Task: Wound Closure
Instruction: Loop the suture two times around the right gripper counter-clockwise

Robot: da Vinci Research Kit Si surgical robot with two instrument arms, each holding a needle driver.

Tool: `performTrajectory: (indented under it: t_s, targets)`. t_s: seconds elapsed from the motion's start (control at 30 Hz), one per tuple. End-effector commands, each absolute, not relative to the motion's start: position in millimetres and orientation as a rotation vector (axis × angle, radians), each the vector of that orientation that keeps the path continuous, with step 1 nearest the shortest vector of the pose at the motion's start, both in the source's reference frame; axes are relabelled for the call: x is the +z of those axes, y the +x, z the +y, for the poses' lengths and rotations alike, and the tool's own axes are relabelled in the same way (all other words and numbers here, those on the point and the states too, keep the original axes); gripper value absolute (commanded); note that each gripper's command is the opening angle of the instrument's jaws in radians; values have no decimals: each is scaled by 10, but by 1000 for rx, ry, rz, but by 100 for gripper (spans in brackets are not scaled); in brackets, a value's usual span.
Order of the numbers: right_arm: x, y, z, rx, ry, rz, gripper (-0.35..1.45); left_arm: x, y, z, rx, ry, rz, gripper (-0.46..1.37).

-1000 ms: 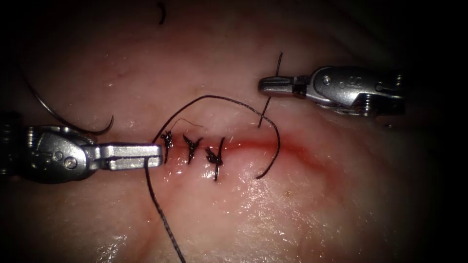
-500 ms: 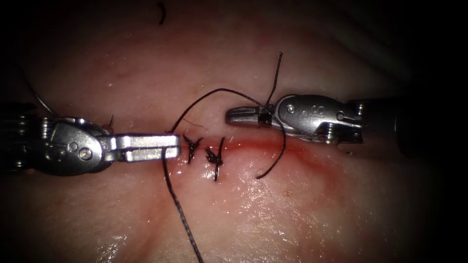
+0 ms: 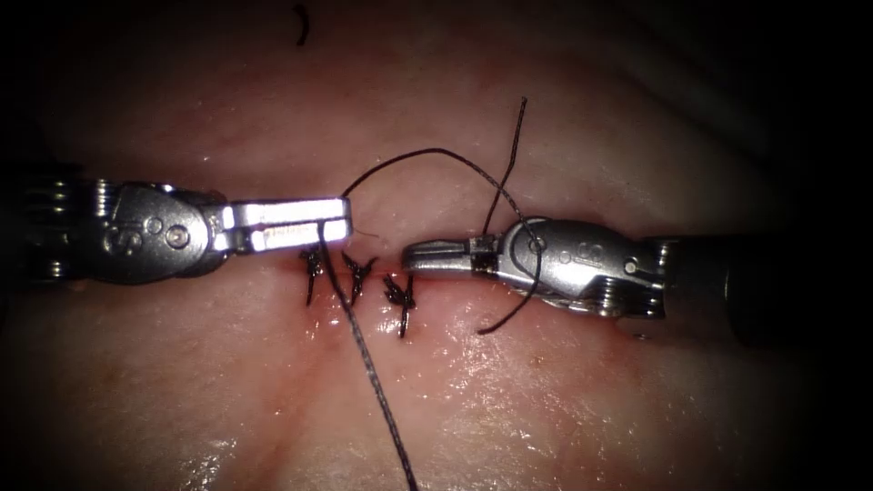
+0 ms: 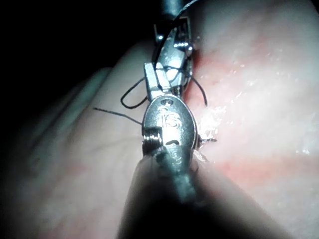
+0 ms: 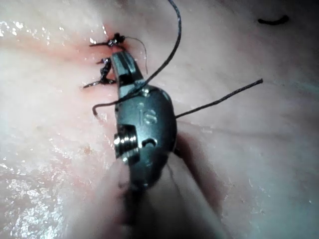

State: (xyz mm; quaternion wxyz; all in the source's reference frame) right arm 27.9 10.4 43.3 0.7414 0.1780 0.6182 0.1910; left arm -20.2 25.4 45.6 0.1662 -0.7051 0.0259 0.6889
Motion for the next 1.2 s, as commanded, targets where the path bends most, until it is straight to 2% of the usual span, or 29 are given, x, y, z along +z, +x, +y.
performTrajectory:
  t_s: [0.03, 0.37, 0.8, 1.2]
  targets:
    - [430, 279, 103, 419, 395, 1375, -35, 460, -202, 255, 1958, -2016, 44, -35]
    - [420, 271, 106, 432, 392, 1434, -35, 491, -201, 257, 1937, -2010, -51, -35]
    - [400, 266, 115, 470, 384, 1598, -35, 533, -204, 240, 1940, -2026, -103, -35]
    - [380, 268, 128, 541, 343, 1670, -35, 541, -239, 209, 2014, -2020, -134, -35]
